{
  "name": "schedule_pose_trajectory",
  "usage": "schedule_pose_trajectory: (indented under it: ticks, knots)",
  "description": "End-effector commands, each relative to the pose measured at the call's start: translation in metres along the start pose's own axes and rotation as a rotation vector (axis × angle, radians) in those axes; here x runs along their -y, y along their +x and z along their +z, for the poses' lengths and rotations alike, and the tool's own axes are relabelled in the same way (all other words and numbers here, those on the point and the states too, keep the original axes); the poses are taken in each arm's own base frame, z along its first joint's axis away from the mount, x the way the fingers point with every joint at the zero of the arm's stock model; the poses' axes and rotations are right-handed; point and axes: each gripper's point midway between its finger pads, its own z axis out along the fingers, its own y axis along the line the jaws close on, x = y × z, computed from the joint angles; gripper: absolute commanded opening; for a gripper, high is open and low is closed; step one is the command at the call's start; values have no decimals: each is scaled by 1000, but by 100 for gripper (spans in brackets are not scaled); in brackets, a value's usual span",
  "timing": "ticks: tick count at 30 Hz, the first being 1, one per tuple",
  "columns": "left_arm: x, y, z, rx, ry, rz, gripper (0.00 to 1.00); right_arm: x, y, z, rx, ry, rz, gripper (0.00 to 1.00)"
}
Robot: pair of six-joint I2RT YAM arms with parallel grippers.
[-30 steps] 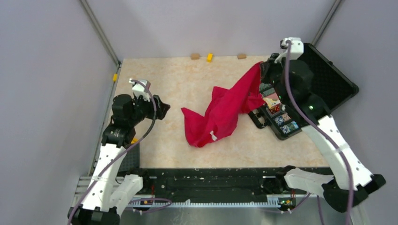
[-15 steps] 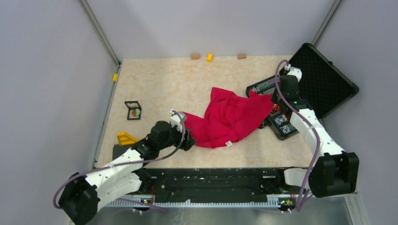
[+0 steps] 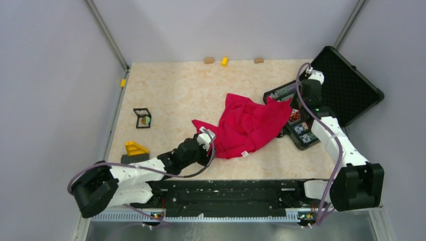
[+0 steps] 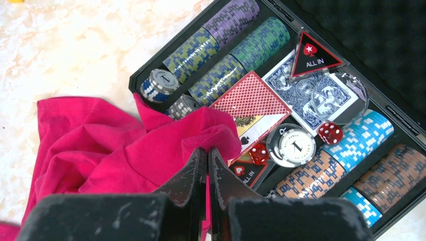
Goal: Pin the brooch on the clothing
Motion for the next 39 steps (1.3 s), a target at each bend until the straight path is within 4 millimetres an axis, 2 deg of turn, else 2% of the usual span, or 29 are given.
schedule_pose_trajectory:
  ticks: [1, 8, 17, 18, 21, 23, 24, 25, 26, 28, 32, 35, 39]
  knots:
    - [7, -22, 16, 38, -10, 81, 68, 0, -10, 2, 37, -23, 35, 0]
    - [21, -20, 26, 17, 38, 91, 66, 5, -8, 5, 28, -35, 50, 0]
    - [25, -4, 34, -75, 44, 69, 52, 9, -11, 6, 32, -41, 55, 0]
    - [23, 0, 34, -105, 28, 57, 46, 8, -11, 5, 33, -44, 56, 0]
    - [15, 1, 38, -125, -35, 32, 19, 5, -14, 3, 38, -63, 56, 0]
    - [5, -5, 39, -108, -105, 3, 2, 1, -19, 0, 47, -80, 54, 0]
    - [-2, -11, 39, -90, -150, -15, 0, -1, -24, -3, 52, -91, 53, 0]
    - [-16, -25, 35, -55, -247, -47, 0, -3, -29, -8, 54, -102, 50, 0]
    - [-22, -40, 29, -25, -296, -80, 0, -6, -37, -15, 62, -115, 47, 0]
    - [-39, -84, 8, 72, -410, -119, 0, -10, -56, -32, 98, -135, 41, 0]
    - [-51, -173, -44, 291, -475, -135, 0, -12, -115, -81, 252, -151, 39, 0]
    - [-62, -238, -99, 454, -526, -102, 0, -11, -160, -125, 362, -150, 37, 0]
    - [-69, -318, -190, 638, -554, -49, 0, -3, -222, -201, 568, -141, 46, 0]
